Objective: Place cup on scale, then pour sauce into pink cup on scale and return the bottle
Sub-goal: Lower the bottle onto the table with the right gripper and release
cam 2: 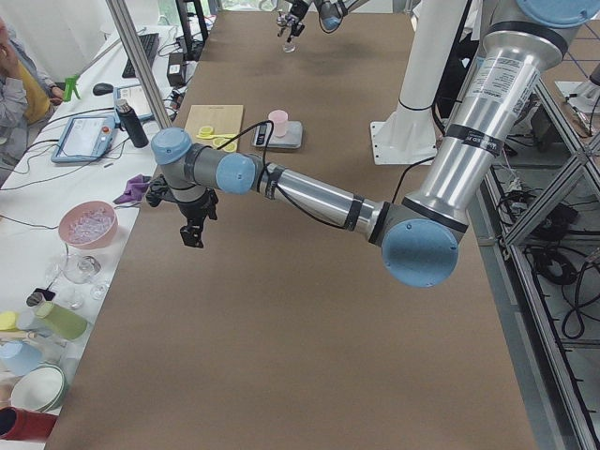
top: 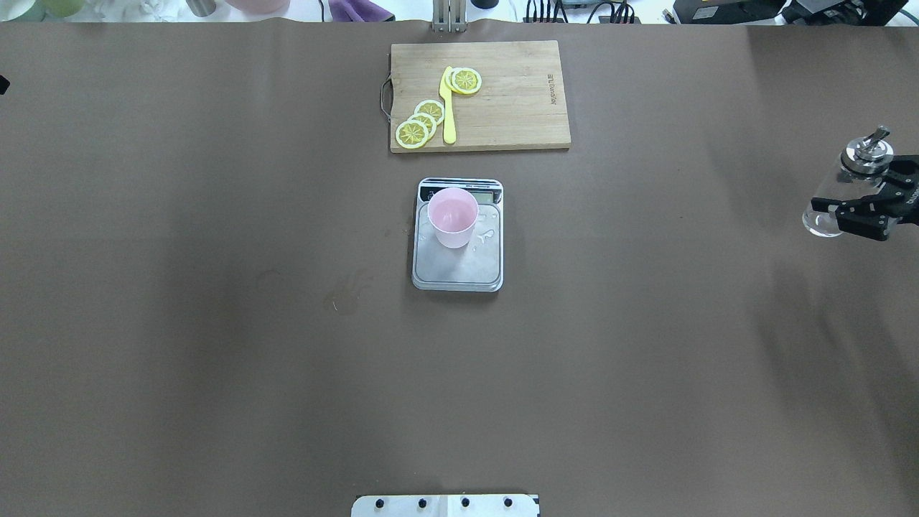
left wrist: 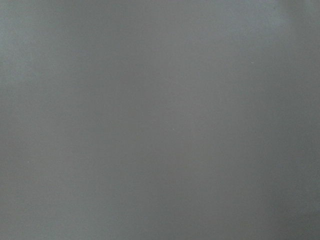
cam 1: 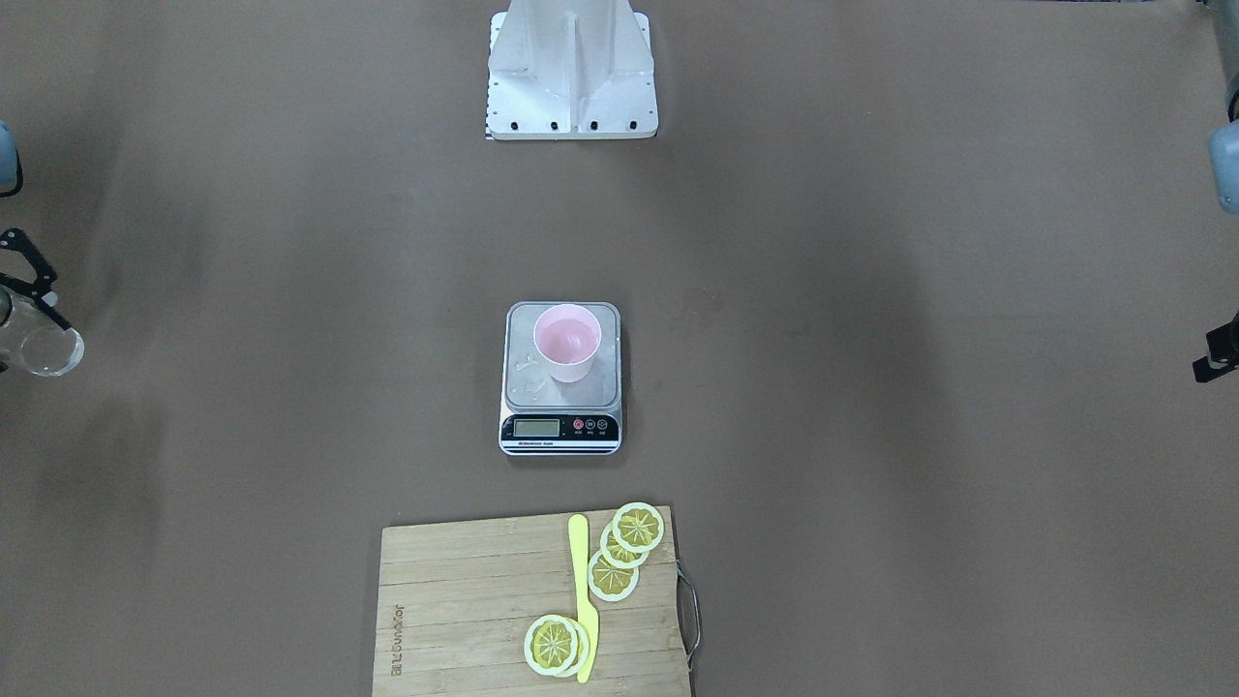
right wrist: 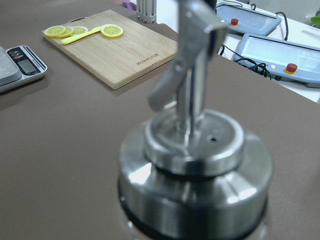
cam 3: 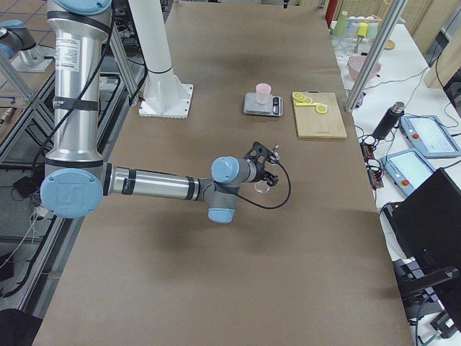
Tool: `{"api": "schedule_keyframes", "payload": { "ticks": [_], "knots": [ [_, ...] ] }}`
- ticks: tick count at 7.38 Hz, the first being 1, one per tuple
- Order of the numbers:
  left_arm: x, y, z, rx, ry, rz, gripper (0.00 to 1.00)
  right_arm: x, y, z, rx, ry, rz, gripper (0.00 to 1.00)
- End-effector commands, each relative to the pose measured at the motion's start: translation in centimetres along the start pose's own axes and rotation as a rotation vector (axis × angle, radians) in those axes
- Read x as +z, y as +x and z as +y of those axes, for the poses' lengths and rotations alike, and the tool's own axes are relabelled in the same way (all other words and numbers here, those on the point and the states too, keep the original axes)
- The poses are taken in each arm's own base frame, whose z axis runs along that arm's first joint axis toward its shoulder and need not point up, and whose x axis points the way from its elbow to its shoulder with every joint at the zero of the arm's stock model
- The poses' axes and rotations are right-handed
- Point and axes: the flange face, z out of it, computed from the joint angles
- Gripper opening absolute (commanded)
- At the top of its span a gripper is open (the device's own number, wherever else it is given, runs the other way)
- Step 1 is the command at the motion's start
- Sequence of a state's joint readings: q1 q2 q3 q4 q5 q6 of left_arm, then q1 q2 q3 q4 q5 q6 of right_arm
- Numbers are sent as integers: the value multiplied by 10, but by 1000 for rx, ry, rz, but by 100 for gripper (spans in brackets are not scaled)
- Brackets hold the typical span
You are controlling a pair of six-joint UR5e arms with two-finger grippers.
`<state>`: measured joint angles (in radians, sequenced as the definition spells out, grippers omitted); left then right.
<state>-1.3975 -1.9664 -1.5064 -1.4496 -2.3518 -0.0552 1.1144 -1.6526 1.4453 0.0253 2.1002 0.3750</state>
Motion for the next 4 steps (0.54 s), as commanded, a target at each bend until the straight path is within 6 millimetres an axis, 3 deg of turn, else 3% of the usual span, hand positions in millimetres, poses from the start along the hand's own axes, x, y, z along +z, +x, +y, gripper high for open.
{"api": "schedule_keyframes", "payload": {
  "ticks": [1, 4],
  "knots": [
    [0, 0, 0, 0, 0, 0, 98, -9, 10, 24, 7, 86, 6, 0],
    [-2, 2, -1, 3, 3, 2, 98, -15, 18, 54, 64, 157, -22, 0]
  ]
}}
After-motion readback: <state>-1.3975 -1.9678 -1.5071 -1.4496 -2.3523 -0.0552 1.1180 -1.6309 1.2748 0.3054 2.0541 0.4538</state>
